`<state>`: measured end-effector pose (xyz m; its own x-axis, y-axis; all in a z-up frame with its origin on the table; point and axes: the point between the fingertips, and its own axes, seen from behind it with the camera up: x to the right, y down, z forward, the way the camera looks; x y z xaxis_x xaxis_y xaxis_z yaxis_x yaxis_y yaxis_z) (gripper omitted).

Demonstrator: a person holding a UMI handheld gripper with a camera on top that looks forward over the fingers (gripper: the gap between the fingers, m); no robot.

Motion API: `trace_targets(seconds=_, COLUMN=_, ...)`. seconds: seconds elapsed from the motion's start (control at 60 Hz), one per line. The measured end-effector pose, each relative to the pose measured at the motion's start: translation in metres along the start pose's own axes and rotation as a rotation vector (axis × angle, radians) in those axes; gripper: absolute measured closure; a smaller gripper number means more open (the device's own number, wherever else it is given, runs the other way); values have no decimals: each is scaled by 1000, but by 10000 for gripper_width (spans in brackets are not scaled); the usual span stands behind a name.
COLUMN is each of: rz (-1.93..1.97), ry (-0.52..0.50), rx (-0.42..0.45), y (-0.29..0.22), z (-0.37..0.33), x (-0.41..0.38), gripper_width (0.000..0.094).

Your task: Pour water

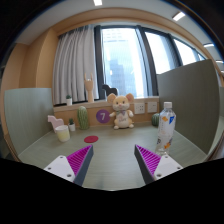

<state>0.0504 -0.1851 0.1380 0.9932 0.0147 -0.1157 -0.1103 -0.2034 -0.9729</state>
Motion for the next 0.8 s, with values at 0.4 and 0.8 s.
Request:
trace_targets(seconds=0.4, rz=-26, ry=216, rx=15, y=-4, z=32, x=224, gripper_width=92)
trace_targets(seconds=0.8, rz=-40, ry=200, rx=48, y=-28, z=117, x=256, gripper_width=397)
